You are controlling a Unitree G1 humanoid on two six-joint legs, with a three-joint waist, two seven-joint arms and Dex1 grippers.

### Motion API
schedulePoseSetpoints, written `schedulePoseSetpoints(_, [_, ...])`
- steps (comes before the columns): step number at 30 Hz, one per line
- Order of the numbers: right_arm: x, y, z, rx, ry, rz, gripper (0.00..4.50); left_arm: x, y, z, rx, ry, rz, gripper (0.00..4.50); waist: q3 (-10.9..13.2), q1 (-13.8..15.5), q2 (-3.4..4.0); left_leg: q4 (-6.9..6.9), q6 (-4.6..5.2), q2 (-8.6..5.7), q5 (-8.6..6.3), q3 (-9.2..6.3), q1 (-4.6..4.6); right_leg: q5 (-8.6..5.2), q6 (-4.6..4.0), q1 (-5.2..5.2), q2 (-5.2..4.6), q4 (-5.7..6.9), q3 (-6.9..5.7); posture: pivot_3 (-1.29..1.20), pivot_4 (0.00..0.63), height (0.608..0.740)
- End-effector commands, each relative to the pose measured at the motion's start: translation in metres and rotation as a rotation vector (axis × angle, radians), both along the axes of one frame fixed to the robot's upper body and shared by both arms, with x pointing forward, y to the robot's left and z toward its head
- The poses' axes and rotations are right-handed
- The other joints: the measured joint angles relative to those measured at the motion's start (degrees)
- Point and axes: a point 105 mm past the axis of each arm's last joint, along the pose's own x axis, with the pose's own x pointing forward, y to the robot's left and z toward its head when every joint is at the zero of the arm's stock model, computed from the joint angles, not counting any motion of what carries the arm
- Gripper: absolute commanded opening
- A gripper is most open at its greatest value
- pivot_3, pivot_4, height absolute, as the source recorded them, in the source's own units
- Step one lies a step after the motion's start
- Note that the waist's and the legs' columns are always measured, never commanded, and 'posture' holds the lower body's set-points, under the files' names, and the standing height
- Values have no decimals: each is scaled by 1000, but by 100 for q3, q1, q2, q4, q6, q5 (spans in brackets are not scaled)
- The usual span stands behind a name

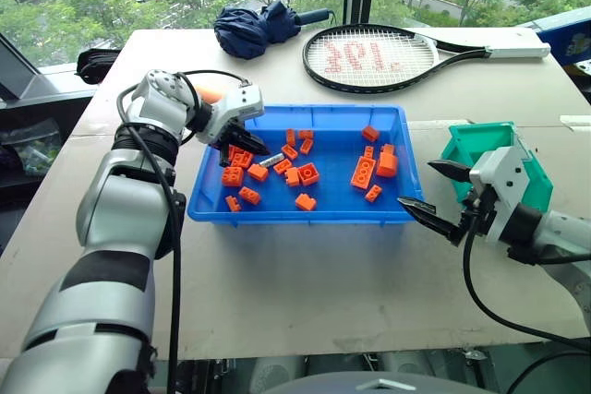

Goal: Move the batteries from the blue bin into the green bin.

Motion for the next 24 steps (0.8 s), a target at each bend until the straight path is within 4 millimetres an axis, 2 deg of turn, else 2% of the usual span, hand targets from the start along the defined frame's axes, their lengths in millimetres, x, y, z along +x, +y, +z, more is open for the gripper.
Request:
schedulePoseSetpoints(1, [-7, 7, 7, 4, -41, 31, 4244, 3, 3, 4, 64, -46, -3, 1077, 0, 0, 0, 0, 0, 0, 0, 0, 0, 0, 0, 0, 0, 1, 0, 0, 150, 740])
schedulePoseSetpoints(13, [-11, 6, 4, -17, -36, 22, 4244, 3, 0, -23, 142, -16, -7, 1077, 0, 10, -1, 2, 0, -1, 0, 2, -1, 0, 0, 0, -1, 0, 1, 0, 150, 740])
schedulePoseSetpoints(24, [-15, 11, 9, -6, -70, 80, 4244, 5, -4, -40, 172, -3, 8, 1077, -5, 15, -4, 4, 1, -1, 0, 1, 3, 0, 0, 2, -1, 4, 1, 0, 150, 740])
